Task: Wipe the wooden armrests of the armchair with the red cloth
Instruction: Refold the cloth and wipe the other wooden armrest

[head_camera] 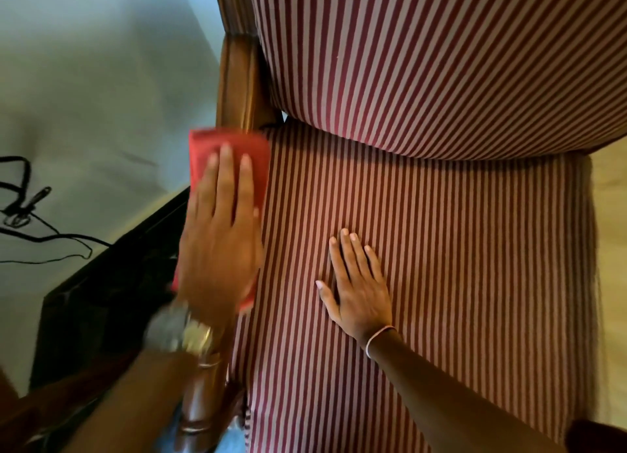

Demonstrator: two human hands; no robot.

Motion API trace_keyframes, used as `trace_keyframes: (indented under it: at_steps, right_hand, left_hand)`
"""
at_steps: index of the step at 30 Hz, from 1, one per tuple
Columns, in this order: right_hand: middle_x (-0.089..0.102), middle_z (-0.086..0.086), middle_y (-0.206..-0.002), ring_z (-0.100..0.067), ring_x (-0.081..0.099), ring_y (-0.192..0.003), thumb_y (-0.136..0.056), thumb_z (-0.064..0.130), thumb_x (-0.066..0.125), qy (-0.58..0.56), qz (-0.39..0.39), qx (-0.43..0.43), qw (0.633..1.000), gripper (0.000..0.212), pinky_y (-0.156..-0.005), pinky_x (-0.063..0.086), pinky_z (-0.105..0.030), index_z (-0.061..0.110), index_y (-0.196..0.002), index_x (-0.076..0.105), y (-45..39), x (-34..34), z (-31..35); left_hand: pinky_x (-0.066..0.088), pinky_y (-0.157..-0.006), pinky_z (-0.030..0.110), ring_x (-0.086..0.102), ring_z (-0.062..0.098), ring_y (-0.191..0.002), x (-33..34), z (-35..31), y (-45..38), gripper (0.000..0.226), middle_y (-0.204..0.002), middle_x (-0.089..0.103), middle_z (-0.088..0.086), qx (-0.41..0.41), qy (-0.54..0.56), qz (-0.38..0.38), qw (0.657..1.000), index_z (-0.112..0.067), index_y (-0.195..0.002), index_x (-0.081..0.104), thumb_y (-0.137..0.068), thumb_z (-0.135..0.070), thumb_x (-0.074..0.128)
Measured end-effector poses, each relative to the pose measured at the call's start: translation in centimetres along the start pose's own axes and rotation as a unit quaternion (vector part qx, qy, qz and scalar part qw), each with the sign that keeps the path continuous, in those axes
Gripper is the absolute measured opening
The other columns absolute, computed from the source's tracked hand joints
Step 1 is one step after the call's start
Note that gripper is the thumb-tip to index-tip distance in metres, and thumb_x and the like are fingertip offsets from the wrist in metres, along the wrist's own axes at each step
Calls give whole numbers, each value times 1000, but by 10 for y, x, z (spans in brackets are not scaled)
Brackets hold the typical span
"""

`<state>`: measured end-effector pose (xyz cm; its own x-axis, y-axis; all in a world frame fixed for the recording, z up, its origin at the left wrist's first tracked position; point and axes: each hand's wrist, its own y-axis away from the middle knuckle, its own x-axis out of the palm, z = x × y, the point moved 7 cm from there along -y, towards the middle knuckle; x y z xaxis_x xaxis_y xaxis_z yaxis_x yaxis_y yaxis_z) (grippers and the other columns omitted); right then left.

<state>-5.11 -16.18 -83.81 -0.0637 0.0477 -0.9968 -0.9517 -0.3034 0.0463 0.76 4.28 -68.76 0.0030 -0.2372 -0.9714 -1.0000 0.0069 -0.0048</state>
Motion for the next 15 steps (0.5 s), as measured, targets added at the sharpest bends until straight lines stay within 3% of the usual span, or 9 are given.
trace_keyframes:
  at_steps: [2, 4, 9, 11, 15]
  right_hand:
    - [19, -10, -171, -23, 13, -160, -103, 58, 31, -12, -6, -8, 1000, 73, -130, 16, -47, 14, -161, 23, -8, -4, 13]
    - [20, -10, -170, -23, 14, -159, -103, 58, 32, -23, -2, -30, 999, 72, -130, 17, -47, 14, -160, 24, -12, -4, 36]
    - [19, -10, -171, -22, 12, -160, -103, 59, 32, -17, 1, -43, 999, 73, -129, 19, -48, 15, -161, 23, -24, -9, 75]
    - [19, -10, -171, -23, 12, -160, -103, 59, 32, -8, 2, -40, 999, 73, -129, 19, -48, 15, -161, 22, -27, -11, 88]
    - [20, -10, -170, -24, 14, -159, -103, 58, 33, 2, -1, -59, 998, 73, -129, 20, -48, 14, -160, 24, -28, -14, 138]
  left_hand:
    - [21, -125, 54, 8, 35, -156, -17, 10, -45, 61, -168, 7, 22, -24, 5, -14, 1000, -6, -159, 7, -106, -27, 28]
    - [21, -125, 54, 7, 34, -156, -27, 32, -40, 60, -168, 6, 21, -36, 2, -22, 999, -6, -159, 7, -106, -26, 28]
    - [30, -119, 61, 8, 36, -156, -21, 72, 116, 62, -168, 8, 21, -23, -33, 23, 999, -3, -158, 13, -103, -29, 28]
    - [31, -116, 62, 11, 38, -155, -21, 88, 143, 66, -166, 10, 22, -7, -37, 28, 999, -2, -157, 17, -99, -31, 33]
    - [31, -119, 61, 18, 39, -153, -46, 131, 98, 59, -165, 16, 24, -46, -12, 10, 999, -2, -156, 19, -104, -27, 30]
